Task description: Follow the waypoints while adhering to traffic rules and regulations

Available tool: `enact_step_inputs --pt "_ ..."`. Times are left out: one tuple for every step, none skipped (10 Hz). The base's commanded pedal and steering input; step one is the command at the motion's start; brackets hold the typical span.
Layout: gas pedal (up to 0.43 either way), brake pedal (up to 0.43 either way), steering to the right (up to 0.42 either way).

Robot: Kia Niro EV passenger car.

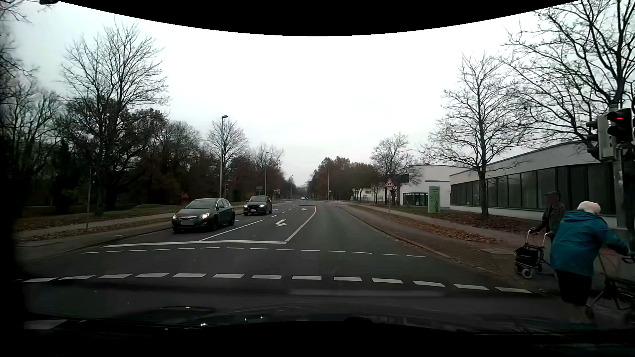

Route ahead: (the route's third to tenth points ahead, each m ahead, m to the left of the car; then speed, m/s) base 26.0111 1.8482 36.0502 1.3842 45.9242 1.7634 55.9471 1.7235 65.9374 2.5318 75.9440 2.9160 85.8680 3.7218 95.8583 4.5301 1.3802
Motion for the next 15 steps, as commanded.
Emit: enact_step_inputs --pt "0.228 0.0 -0.028" --pt "0.268 0.0 -0.028" --pt "0.299 0.0 -0.028" --pt "0.319 0.0 -0.028" --pt "0.35 0.0 -0.026" --pt "0.35 0.0 -0.024" --pt "0.35 0.0 -0.022" --pt "0.35 0.0 -0.019" --pt "0.35 0.0 -0.015" --pt "0.35 0.0 -0.009" --pt "0.358 0.0 -0.005" --pt "0.37 0.0 -0.004" --pt "0.37 0.0 -0.003" --pt "0.37 0.0 -0.003" --pt "0.37 0.0 0.0"
